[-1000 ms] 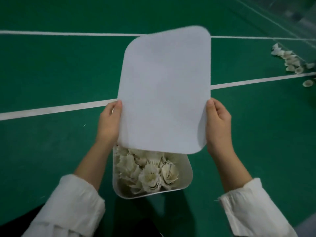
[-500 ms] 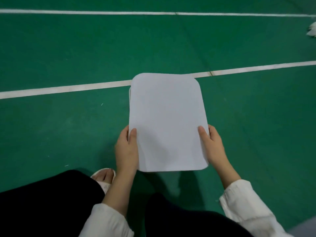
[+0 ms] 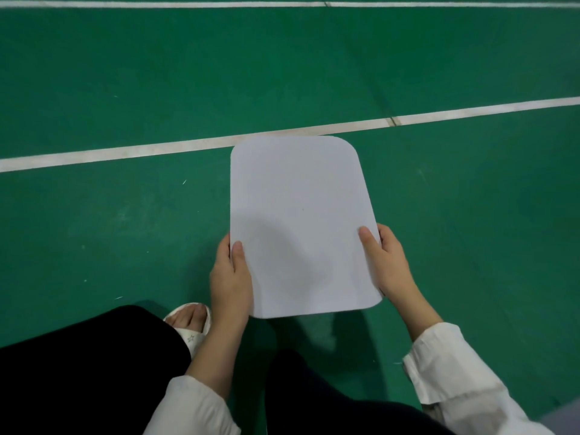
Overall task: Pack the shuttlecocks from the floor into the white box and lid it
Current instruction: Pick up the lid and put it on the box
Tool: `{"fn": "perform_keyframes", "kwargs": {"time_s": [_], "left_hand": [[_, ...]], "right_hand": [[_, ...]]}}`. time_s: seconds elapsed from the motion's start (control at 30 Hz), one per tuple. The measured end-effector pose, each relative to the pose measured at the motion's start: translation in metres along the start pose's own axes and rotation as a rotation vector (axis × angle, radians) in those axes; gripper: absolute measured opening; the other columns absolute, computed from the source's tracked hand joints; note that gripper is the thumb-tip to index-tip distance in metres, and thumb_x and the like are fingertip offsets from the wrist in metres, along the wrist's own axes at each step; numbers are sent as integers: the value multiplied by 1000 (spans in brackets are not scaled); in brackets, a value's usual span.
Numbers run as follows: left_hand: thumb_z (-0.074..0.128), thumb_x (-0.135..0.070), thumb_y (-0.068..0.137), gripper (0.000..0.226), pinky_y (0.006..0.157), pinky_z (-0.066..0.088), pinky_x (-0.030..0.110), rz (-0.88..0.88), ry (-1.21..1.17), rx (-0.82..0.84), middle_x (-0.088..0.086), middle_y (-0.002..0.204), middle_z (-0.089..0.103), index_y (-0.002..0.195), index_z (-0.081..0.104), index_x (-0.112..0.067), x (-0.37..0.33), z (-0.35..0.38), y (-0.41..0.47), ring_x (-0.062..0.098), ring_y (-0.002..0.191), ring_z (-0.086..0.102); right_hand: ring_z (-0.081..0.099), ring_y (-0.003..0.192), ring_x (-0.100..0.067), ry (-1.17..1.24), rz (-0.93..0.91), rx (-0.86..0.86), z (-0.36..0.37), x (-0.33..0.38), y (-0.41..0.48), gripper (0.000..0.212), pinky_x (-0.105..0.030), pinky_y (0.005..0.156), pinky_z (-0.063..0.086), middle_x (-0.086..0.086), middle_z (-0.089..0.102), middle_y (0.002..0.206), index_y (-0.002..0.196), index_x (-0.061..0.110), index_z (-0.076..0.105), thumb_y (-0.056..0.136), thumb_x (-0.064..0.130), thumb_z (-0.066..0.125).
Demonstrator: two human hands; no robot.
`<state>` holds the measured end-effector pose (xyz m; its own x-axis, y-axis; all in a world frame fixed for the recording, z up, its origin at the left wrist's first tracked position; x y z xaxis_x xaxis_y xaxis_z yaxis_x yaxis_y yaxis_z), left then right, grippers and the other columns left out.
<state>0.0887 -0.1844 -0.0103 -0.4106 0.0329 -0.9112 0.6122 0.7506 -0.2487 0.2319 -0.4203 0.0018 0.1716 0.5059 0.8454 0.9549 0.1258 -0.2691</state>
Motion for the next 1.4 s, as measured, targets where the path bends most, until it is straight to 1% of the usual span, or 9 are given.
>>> {"fn": "perform_keyframes", "kwargs": {"time_s": [0.23, 0.43, 0.63, 0.77, 0.87, 1.0, 1.13, 1.27, 1.4], "left_hand": [[29, -29, 101, 38, 81, 36, 23, -17, 45, 72, -4, 111, 54, 135, 38, -16, 2, 6, 2, 14, 97, 51], [29, -34, 100, 36, 83, 32, 27, -72, 30, 189, -4, 113, 50, 131, 38, -17, -13, 17, 41, 17, 99, 48], [31, -35, 99, 39, 89, 35, 29, -36, 56, 200, 2, 120, 50, 131, 41, -14, -49, 39, 130, 19, 107, 47], [35, -35, 98, 35, 99, 40, 34, -56, -30, 239, -1, 121, 53, 128, 46, -20, -63, 53, 169, 18, 110, 51], [40, -36, 96, 21, 90, 44, 35, -91, -83, 231, -2, 102, 57, 105, 54, -23, -64, 58, 185, 17, 93, 53], [39, -35, 98, 20, 83, 43, 28, -87, -128, 216, -7, 93, 58, 93, 55, -24, -60, 58, 189, 12, 88, 54], [39, -34, 98, 23, 77, 42, 27, -49, -90, 168, -6, 87, 59, 97, 56, -20, -58, 57, 191, 12, 86, 56], [43, -37, 96, 30, 90, 46, 32, -64, -99, 222, 2, 107, 64, 109, 60, -15, -55, 61, 192, 19, 99, 60], [52, -38, 91, 32, 94, 48, 42, -60, -117, 246, 4, 110, 67, 113, 61, -16, -56, 64, 196, 23, 100, 63]], "right_hand": [[61, 92, -11, 32, 18, 50, 2, -3, 5, 26, -33, 78, 48, 10, 61, 102, 110, 19, 51, 92, 37, 49], [64, 89, -11, 245, 58, 175, 5, 3, 22, 27, -24, 67, 50, 3, 63, 108, 117, 14, 49, 92, 24, 53], [62, 105, -12, 230, 37, 275, 29, 38, 94, 40, -25, 78, 51, 2, 60, 122, 130, 15, 46, 95, 36, 44], [60, 92, -4, 238, 51, 276, 38, 58, 136, 38, -18, 64, 48, 2, 58, 118, 130, 14, 44, 98, 34, 40], [63, 93, -12, 225, 45, 259, 41, 67, 160, 37, -24, 67, 51, -4, 62, 118, 126, 13, 50, 96, 34, 45], [65, 83, -5, 223, 1, 263, 47, 73, 172, 30, -19, 63, 51, 5, 65, 104, 120, 17, 54, 95, 32, 47], [67, 76, 0, 262, -28, 279, 51, 75, 175, 27, -14, 60, 52, 6, 66, 100, 120, 17, 55, 96, 26, 46], [66, 89, -11, 270, -30, 223, 45, 72, 179, 28, -21, 72, 53, -1, 67, 106, 118, 11, 59, 96, 24, 46], [64, 79, -9, 212, -43, 181, 42, 73, 181, 25, -17, 67, 53, 2, 68, 92, 104, 10, 64, 96, 26, 46]]}}
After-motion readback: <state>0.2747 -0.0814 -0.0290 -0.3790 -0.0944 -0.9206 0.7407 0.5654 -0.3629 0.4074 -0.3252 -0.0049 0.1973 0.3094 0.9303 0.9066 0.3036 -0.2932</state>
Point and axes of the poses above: each hand's wrist, its own y-axis towards the middle knuckle, its own z-axis out of the palm, x = y × z, the point moved 7 cm from there along y, towards the middle knuckle
